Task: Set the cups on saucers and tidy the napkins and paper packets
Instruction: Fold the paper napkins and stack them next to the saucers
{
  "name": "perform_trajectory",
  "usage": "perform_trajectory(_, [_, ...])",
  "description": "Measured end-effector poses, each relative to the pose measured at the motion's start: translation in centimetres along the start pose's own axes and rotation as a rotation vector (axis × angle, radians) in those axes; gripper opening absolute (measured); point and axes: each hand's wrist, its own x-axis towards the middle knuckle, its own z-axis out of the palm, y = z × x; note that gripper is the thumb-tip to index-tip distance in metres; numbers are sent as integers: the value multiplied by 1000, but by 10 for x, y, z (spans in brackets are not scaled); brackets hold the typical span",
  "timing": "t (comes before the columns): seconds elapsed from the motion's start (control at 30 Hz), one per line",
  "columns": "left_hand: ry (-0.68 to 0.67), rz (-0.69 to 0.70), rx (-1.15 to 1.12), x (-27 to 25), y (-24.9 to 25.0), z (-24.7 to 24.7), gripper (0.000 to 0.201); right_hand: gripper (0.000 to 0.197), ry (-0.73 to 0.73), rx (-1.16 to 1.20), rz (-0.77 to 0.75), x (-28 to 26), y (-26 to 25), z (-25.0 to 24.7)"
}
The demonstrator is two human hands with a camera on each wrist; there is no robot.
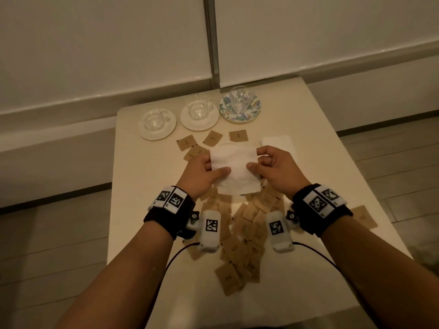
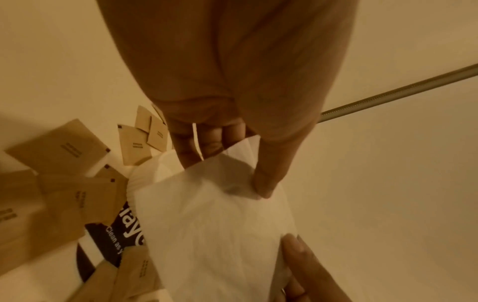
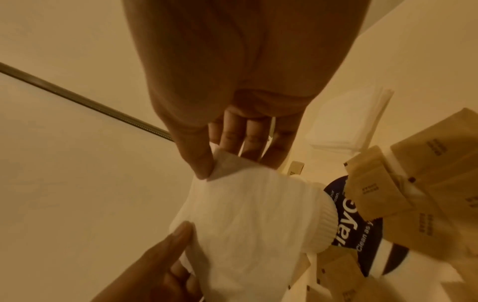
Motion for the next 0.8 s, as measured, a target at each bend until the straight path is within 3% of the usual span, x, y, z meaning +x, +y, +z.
perform_trajectory(0.23, [68,75,-16,7,10,12,47,35,17,45,-12,9,0,-19])
perform_trajectory(0.43, [91,141,-3,7,16,13,14,20,26,25,-43,13,-6,-19])
perform_trajectory(0.6, [94,194,28,4,20,11,21,15,15,51,-88,14,-8,-21])
perform_trajectory(0.8, [105,215,82,2,27,7,27,27,-26,75,-105,14,-14,-21])
